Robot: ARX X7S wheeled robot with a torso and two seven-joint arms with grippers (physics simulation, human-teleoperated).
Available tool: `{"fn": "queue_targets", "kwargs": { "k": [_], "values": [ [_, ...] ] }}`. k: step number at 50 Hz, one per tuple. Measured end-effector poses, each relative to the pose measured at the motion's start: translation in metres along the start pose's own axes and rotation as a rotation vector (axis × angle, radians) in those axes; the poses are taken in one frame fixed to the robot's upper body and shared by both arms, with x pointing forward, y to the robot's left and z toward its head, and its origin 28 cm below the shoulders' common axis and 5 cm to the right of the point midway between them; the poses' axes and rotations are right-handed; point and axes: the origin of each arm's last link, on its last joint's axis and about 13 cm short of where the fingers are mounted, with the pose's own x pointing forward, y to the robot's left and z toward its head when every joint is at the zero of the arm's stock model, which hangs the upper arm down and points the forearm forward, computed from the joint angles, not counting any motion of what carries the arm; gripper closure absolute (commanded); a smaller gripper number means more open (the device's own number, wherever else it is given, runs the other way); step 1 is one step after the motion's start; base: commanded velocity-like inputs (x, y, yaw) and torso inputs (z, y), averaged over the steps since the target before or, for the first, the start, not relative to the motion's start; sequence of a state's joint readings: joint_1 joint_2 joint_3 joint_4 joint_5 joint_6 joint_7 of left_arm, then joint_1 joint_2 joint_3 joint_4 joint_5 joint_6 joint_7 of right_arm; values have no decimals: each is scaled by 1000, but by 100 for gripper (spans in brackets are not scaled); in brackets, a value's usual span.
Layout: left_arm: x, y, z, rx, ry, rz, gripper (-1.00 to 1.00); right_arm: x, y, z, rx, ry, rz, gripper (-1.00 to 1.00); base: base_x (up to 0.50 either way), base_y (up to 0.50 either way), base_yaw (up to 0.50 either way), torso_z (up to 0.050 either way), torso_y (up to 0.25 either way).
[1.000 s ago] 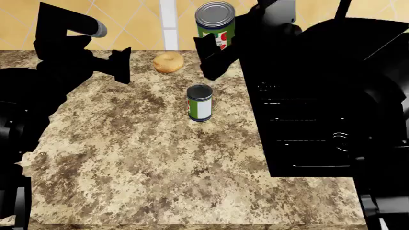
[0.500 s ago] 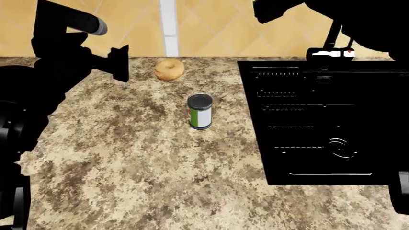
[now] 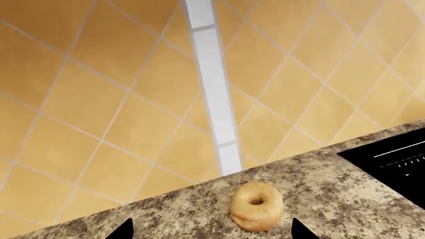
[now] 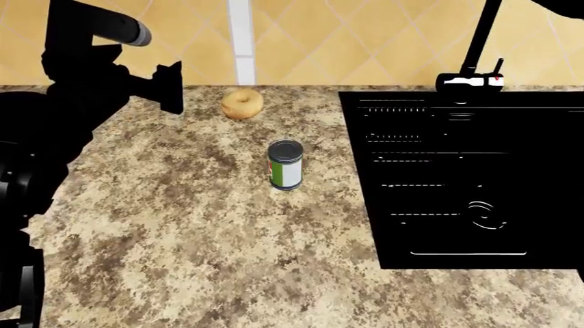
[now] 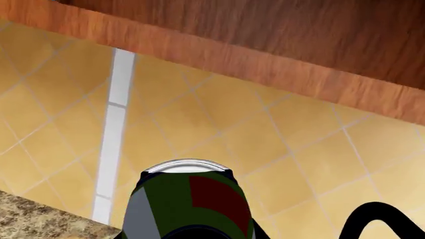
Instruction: Pick the cans from the counter and place them in their designated side in the cabinet.
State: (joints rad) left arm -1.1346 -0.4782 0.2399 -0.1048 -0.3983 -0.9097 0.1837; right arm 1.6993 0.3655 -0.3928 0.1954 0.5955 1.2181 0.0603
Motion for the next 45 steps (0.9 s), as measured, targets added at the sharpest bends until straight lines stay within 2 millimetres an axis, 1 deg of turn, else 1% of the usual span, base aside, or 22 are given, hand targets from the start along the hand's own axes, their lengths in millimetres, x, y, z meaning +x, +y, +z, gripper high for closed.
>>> {"fn": "queue_targets", "kwargs": {
  "k": [8, 24, 40, 45],
  "values": [
    [1, 0, -1, -12, 6, 6, -100, 3, -4, 16, 28, -46, -28, 100, 0, 0, 0, 0, 0],
    [1, -1, -4, -19, 8, 1, -100, 0, -6, 64, 60, -175, -56, 100, 0, 0, 0, 0, 0],
    [1, -1, -7, -29, 10, 2, -100, 9, -21, 115, 54, -246, -159, 100, 0, 0, 0, 0, 0],
    [1, -1, -8, -32, 11, 4, -100, 9, -25, 127, 57, -273, -183, 100, 0, 0, 0, 0, 0]
  ]
}}
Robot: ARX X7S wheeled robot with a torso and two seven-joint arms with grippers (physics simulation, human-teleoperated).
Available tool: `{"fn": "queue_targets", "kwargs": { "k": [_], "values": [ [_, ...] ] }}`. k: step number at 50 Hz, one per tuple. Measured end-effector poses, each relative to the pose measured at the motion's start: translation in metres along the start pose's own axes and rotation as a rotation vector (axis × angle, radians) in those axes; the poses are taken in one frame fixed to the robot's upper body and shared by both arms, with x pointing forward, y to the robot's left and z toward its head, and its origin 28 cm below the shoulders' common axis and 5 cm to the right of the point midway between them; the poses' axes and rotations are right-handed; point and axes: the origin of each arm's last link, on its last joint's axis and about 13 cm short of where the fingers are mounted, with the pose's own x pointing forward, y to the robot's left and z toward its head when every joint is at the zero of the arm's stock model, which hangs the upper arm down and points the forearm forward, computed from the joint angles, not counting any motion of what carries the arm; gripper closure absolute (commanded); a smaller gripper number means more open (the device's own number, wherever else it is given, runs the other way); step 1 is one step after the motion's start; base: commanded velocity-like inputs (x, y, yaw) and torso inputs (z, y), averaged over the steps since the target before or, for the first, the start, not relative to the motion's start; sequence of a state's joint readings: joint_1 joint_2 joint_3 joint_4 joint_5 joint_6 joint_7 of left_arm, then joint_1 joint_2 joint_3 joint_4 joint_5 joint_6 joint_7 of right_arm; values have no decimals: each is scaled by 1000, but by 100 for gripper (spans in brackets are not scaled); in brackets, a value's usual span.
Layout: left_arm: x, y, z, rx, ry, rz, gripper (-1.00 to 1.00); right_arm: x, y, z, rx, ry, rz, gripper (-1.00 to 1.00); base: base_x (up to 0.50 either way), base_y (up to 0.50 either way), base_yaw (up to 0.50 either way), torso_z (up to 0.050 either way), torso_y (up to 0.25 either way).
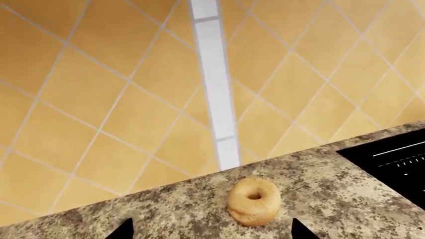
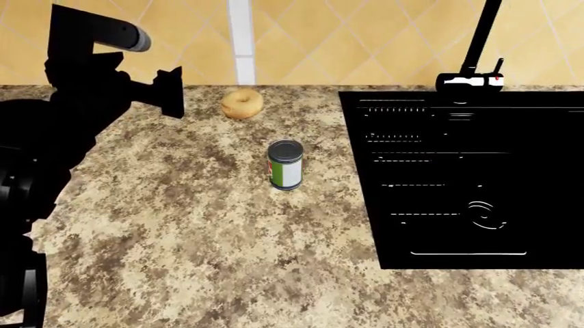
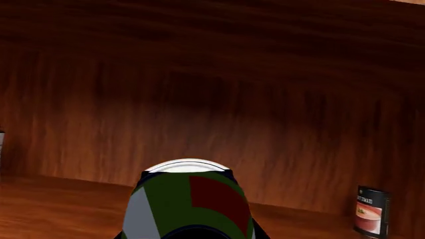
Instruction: Pick the cans from the counter and place them in their designated side in the cabinet.
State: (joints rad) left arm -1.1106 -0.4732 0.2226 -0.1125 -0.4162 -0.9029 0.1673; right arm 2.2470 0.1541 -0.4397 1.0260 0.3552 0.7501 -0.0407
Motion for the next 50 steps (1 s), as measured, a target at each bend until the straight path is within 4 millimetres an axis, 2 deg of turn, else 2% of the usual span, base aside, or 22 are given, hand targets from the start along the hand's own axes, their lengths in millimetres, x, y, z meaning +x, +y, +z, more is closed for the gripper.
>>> {"fn": "queue_targets", "kwargs": {
  "k": [14, 50],
  "values": [
    [1, 0, -2, -4, 6, 5, -100, 0, -9, 16, 4, -48, -68, 100, 0, 0, 0, 0, 0],
    [-2, 6, -11, -37, 27, 66, -100, 2, -26, 4, 29, -1, -74, 100, 0, 0, 0, 0, 0]
  ]
}}
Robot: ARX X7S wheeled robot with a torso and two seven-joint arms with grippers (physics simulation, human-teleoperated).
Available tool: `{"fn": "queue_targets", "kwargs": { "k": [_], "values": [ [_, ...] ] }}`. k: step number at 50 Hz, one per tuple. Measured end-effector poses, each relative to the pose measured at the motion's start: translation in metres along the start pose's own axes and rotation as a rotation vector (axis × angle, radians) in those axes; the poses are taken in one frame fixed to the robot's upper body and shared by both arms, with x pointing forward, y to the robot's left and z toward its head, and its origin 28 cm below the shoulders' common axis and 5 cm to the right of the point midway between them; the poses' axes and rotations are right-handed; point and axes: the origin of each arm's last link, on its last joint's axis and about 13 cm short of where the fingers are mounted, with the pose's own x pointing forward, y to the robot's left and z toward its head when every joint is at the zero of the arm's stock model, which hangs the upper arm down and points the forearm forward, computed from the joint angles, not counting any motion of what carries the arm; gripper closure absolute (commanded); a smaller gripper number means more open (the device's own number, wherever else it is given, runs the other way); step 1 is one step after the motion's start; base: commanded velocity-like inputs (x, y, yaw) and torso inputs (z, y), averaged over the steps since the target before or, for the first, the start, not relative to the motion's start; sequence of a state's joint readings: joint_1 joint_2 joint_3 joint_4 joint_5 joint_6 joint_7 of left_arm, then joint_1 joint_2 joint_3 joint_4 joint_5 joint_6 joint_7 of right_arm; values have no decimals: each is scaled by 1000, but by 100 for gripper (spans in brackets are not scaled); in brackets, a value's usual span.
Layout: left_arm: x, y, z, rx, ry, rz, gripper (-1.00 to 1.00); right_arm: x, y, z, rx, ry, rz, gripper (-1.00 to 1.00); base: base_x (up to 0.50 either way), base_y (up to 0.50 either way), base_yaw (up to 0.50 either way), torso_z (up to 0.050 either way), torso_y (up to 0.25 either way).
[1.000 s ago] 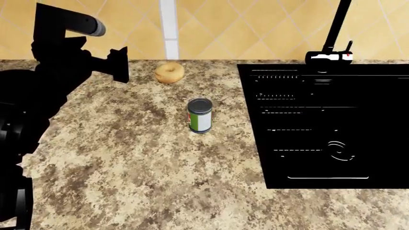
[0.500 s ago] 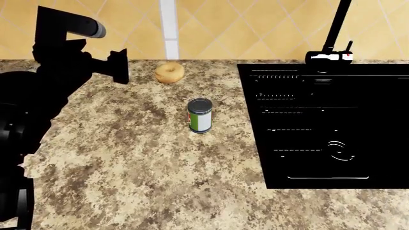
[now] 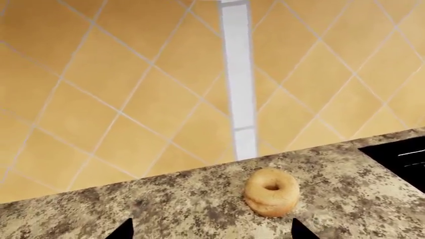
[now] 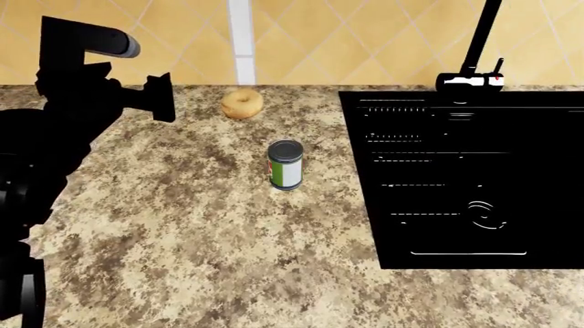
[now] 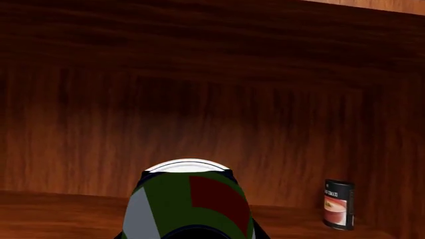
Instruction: Pick the cans from the counter and place them in their designated side in the cabinet.
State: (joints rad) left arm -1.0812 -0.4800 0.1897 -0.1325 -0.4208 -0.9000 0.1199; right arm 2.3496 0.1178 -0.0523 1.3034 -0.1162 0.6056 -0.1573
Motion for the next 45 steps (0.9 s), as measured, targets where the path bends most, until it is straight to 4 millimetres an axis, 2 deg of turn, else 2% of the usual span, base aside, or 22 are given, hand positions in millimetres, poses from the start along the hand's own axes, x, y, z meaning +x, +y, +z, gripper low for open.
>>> {"fn": "queue_targets", "kwargs": {
  "k": [9, 45],
  "values": [
    [-5, 8, -1, -16, -4, 45, -100, 0, 1, 0, 1, -2, 13, 100, -38, -81, 0, 0, 0],
    [-6, 19, -5, -38, -2, 115, -100, 1, 4, 0, -19, -11, 18, 100, -92, -321, 0, 0, 0]
  ]
}}
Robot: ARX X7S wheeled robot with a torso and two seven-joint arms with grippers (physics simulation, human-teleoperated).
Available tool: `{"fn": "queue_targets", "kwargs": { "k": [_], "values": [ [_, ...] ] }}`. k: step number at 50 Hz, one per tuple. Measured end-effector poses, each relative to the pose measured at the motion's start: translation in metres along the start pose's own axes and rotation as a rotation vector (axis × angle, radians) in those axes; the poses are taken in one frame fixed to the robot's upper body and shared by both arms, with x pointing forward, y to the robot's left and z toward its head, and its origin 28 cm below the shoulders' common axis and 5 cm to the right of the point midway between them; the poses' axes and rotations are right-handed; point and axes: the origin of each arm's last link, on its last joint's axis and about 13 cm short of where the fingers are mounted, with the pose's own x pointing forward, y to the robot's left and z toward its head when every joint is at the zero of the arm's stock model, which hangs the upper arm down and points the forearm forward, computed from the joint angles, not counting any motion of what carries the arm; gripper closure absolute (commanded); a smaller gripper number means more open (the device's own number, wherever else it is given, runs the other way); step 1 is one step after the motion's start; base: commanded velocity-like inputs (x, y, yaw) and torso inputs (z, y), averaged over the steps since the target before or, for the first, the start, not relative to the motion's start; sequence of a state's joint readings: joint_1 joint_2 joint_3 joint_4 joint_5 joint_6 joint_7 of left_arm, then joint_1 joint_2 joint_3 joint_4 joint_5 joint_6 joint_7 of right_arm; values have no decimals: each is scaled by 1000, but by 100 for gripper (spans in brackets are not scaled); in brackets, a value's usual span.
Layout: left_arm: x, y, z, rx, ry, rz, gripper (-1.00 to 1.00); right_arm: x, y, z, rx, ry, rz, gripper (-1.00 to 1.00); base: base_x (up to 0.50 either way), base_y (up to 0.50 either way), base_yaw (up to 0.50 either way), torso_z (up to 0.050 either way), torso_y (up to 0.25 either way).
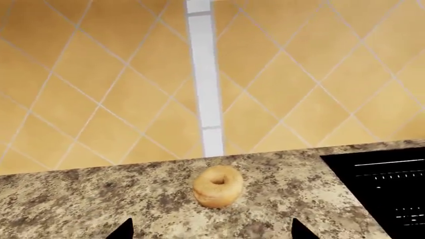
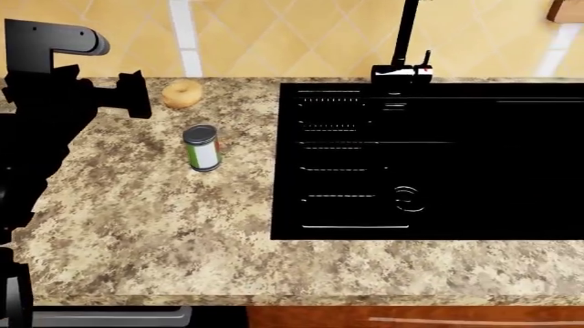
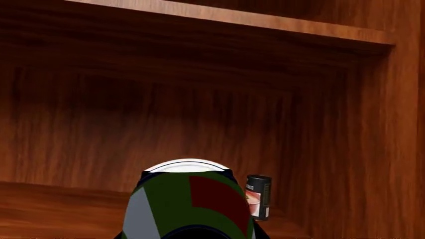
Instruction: Pick the cans from the counter and place them in their designated side in the cabinet.
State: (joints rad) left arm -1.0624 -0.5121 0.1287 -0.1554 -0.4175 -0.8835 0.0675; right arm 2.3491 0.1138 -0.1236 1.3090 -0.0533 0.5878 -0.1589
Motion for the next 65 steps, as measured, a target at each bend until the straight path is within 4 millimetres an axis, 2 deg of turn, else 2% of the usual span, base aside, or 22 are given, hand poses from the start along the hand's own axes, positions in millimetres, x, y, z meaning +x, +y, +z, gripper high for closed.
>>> {"fn": "queue_targets", "kwargs": {
  "k": [18, 32, 46, 65],
  "values": [
    [3, 3, -3, -6, 2, 14, -100, 3, 4, -5, 2, 3, 7, 100, 0, -362, 0, 0, 0],
    [4, 7, -4, -24, -3, 40, -100, 4, 12, -9, -1, 14, 28, 100, 0, 0, 0, 0, 1],
    [0, 16, -3, -47, -12, 87, -100, 3, 22, 0, 1, -6, 49, 100, 0, 0, 0, 0, 1],
    [-14, 34, -5, -93, -28, 194, -100, 1, 30, 11, -18, -46, 48, 100, 258, 0, 0, 0, 1]
  ]
}}
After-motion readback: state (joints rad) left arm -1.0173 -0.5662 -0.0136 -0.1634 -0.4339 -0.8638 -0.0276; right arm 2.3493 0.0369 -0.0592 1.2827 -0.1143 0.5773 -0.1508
